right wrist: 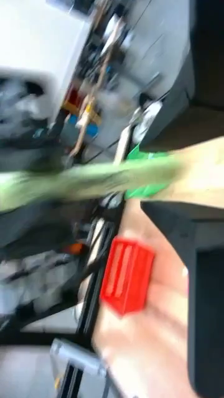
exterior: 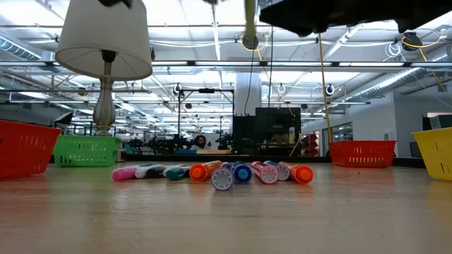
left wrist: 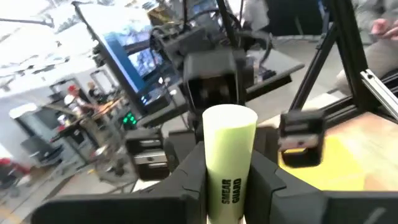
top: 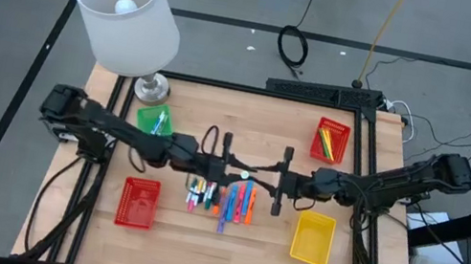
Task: Pick & Place Markers
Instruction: Put the green highlighter pen into the bottom red basket
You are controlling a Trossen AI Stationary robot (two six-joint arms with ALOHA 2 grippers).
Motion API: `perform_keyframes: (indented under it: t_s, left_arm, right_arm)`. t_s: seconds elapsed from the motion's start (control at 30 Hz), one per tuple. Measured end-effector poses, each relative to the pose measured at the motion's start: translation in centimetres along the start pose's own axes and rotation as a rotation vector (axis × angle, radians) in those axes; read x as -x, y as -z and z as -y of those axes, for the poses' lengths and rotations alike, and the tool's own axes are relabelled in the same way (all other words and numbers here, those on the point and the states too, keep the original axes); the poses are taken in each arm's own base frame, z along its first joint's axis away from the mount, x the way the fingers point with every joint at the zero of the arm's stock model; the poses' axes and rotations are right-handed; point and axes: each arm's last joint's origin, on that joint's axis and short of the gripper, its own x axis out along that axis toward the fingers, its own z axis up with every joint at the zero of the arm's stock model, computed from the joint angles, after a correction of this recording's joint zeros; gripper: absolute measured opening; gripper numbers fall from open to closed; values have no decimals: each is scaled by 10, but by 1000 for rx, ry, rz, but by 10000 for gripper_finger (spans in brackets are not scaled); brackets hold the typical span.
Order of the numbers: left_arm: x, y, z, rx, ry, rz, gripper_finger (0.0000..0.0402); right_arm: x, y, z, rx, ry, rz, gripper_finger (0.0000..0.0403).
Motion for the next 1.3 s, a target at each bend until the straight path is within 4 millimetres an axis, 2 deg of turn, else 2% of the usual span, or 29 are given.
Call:
perform_keyframes:
  t_s: [0.17,0.3,0.47,0.67,0.87,1.03,1.3]
  left_arm:
    - [31,-23,3,136,-35,-186,58]
    - [61,-30,8,397,-134,-386,58]
    - [100,-29,21,844,-307,-586,58]
    - [134,-19,50,1124,-500,-800,58]
    - [157,-24,73,1310,-603,-824,58]
    - [170,-26,90,1443,-640,-903,58]
    - [180,-5,121,1447,-845,-1171,58]
  right_arm:
    - [5,-2,6,-47,128,-38,186]
    - [11,-4,9,-46,129,-78,217]
    - [21,-13,19,-6,275,-83,227]
    - [41,-18,30,-48,387,-159,220]
    - [64,-15,37,-110,388,-252,221]
    - [73,-19,41,-128,390,-244,217]
    - [75,-25,43,-130,394,-200,210]
